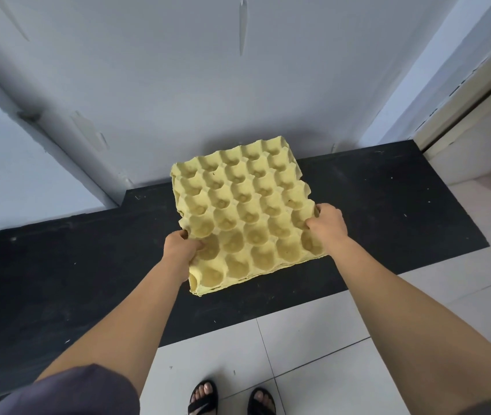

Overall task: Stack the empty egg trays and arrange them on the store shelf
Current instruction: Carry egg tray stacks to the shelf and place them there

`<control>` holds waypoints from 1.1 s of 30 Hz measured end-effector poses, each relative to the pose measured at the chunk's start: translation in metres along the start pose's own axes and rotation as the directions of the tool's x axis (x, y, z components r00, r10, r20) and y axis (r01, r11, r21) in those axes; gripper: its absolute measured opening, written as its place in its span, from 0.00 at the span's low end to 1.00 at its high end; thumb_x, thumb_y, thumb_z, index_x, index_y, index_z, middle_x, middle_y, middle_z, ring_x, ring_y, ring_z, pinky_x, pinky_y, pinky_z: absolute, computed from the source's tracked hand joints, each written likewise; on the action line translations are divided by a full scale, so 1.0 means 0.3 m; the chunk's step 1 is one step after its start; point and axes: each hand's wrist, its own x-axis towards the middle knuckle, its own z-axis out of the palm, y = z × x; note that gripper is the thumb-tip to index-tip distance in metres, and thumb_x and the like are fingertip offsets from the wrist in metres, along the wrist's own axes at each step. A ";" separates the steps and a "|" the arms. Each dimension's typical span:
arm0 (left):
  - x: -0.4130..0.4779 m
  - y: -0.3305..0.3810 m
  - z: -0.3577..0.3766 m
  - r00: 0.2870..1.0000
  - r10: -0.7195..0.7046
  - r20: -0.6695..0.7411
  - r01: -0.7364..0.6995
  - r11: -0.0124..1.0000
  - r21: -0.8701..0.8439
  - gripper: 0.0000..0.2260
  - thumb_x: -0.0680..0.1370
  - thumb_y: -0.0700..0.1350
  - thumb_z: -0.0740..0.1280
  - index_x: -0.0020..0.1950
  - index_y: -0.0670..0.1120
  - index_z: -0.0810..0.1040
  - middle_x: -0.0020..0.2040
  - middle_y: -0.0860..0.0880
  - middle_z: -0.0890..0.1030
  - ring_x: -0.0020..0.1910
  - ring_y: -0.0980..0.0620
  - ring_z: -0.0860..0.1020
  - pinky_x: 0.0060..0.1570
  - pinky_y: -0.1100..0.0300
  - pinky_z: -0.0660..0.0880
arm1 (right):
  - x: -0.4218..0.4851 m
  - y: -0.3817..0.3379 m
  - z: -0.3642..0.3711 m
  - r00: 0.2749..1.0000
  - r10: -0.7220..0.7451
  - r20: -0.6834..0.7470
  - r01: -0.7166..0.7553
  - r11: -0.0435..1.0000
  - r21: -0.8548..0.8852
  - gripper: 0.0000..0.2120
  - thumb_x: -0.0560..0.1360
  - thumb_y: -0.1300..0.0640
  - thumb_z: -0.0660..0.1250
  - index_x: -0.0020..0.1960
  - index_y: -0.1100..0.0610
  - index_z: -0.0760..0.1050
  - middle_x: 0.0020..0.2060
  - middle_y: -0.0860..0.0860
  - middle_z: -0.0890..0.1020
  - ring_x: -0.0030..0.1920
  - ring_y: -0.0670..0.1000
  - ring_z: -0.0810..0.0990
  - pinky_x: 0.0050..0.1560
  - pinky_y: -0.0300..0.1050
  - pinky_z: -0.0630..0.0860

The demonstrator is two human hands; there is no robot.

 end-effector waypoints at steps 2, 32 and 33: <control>0.013 -0.020 0.001 1.000 0.003 0.008 -0.003 1.000 0.018 0.21 0.72 0.34 0.71 0.62 0.44 0.69 0.53 0.42 0.76 0.50 0.43 0.77 0.57 0.44 0.75 | 0.008 0.021 0.021 0.999 0.015 0.029 -0.015 1.000 0.008 0.21 0.74 0.62 0.63 0.67 0.56 0.68 0.61 0.56 0.72 0.46 0.54 0.72 0.42 0.46 0.69; -0.764 0.598 -0.337 0.802 0.598 0.011 -0.585 0.780 0.223 0.39 0.73 0.47 0.71 0.76 0.53 0.51 0.67 0.44 0.61 0.65 0.46 0.67 0.65 0.50 0.66 | -0.629 -0.508 -0.627 0.948 -0.293 -0.127 0.317 0.911 0.265 0.31 0.75 0.55 0.65 0.75 0.53 0.57 0.62 0.54 0.74 0.63 0.58 0.73 0.58 0.52 0.72; -0.807 0.615 -0.365 0.772 0.635 0.024 -0.623 0.749 0.226 0.39 0.72 0.49 0.72 0.76 0.54 0.52 0.67 0.44 0.62 0.65 0.46 0.67 0.65 0.51 0.65 | -0.664 -0.531 -0.657 0.940 -0.321 -0.117 0.341 0.900 0.270 0.34 0.76 0.53 0.65 0.76 0.52 0.53 0.66 0.54 0.71 0.66 0.58 0.70 0.62 0.52 0.69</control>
